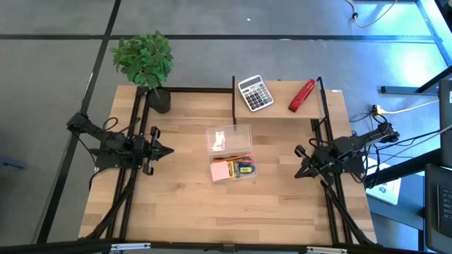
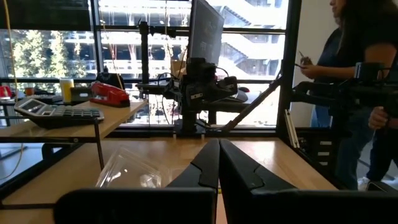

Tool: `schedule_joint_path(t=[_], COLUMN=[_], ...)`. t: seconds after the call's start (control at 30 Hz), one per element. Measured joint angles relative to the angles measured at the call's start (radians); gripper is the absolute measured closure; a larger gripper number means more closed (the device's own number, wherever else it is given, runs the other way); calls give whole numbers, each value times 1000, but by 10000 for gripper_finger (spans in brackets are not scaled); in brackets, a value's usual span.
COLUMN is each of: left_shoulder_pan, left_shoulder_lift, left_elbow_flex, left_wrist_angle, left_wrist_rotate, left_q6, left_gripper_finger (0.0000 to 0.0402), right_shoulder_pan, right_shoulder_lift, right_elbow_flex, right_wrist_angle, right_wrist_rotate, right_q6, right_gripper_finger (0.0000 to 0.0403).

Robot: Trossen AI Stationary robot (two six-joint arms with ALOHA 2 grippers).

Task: Pack school essentials
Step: Return to Home Position

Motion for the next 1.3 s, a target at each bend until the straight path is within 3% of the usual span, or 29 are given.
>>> schedule_joint_path(t=[1.3], left_shoulder_pan=[0], left_shoulder_lift=[0], left_elbow_flex=[0], left_wrist_angle=[0], left_wrist_rotate=[0], left_q6=[-1], left_gripper_finger=[401], right_shoulder_pan=[0], right_shoulder_lift=[0], right_elbow_flex=[0], right_wrist_angle=[0], right_wrist_rotate=[0], right_q6=[11], right_gripper_finger=[382])
